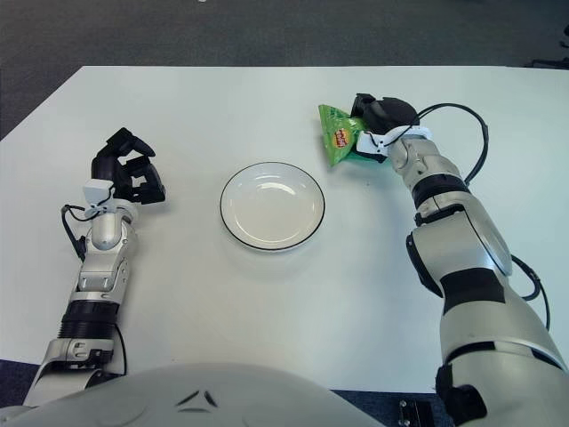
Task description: Put the snack into the plate.
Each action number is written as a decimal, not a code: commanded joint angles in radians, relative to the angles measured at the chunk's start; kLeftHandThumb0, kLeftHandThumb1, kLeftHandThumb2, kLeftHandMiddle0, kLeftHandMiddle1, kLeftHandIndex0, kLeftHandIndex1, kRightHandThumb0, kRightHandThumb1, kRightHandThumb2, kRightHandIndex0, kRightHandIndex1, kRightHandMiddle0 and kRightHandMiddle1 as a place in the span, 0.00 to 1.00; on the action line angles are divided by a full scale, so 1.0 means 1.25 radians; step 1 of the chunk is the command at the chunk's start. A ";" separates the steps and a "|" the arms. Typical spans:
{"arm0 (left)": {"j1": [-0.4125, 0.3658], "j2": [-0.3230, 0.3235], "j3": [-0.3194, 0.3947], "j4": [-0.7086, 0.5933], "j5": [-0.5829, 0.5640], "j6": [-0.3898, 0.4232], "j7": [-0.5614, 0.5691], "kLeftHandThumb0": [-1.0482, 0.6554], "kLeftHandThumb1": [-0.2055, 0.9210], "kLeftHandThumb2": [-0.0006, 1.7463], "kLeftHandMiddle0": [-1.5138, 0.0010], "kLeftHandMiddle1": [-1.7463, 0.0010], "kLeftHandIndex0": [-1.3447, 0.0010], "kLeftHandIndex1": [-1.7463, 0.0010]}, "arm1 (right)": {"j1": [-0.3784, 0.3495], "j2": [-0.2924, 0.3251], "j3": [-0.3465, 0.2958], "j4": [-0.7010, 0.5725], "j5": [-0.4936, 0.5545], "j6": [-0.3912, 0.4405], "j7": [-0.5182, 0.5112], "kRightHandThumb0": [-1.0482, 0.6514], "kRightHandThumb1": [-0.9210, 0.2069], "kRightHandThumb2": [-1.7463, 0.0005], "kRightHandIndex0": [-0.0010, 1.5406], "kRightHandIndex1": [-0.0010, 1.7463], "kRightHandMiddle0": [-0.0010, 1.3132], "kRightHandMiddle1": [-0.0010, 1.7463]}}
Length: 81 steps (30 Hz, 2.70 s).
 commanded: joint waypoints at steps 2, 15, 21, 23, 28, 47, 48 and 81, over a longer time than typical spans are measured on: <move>0.126 -0.063 -0.013 0.068 0.000 -0.010 0.009 0.25 0.20 0.96 0.14 0.00 0.35 0.00 | 0.072 0.024 -0.001 0.028 0.000 0.026 0.011 0.62 0.83 0.08 0.60 0.85 0.51 1.00; 0.125 -0.066 -0.013 0.070 0.001 -0.008 0.014 0.25 0.20 0.96 0.14 0.00 0.36 0.00 | 0.062 0.015 -0.022 -0.014 0.006 0.030 -0.070 0.62 0.80 0.07 0.55 0.94 0.47 1.00; 0.126 -0.064 -0.014 0.072 0.000 -0.013 0.010 0.25 0.20 0.96 0.14 0.00 0.36 0.00 | 0.068 -0.001 -0.058 -0.077 0.033 0.020 -0.072 0.62 0.76 0.09 0.51 0.98 0.45 1.00; 0.126 -0.064 -0.014 0.074 -0.001 -0.013 0.008 0.25 0.20 0.96 0.14 0.00 0.36 0.00 | 0.078 -0.011 -0.074 -0.127 0.044 0.016 -0.068 0.62 0.75 0.09 0.50 0.99 0.44 1.00; 0.123 -0.062 -0.014 0.078 -0.003 -0.010 0.005 0.25 0.20 0.96 0.14 0.00 0.36 0.00 | 0.098 -0.018 -0.138 -0.290 0.093 0.047 -0.012 0.62 0.74 0.09 0.50 0.99 0.44 1.00; 0.109 -0.064 -0.012 0.096 -0.003 -0.004 0.009 0.25 0.20 0.96 0.14 0.00 0.36 0.00 | 0.142 -0.008 -0.253 -0.625 0.152 0.074 0.093 0.62 0.83 0.04 0.56 0.96 0.49 1.00; 0.109 -0.064 -0.012 0.095 -0.002 -0.003 0.010 0.25 0.20 0.96 0.14 0.00 0.36 0.00 | 0.134 -0.006 -0.253 -0.633 0.152 0.067 0.098 0.62 0.84 0.04 0.57 0.96 0.49 1.00; 0.089 -0.057 -0.001 0.147 -0.011 -0.055 -0.021 0.27 0.23 0.94 0.13 0.00 0.38 0.00 | 0.174 0.082 -0.264 -0.830 0.308 -0.057 0.370 0.62 0.87 0.00 0.57 1.00 0.53 0.99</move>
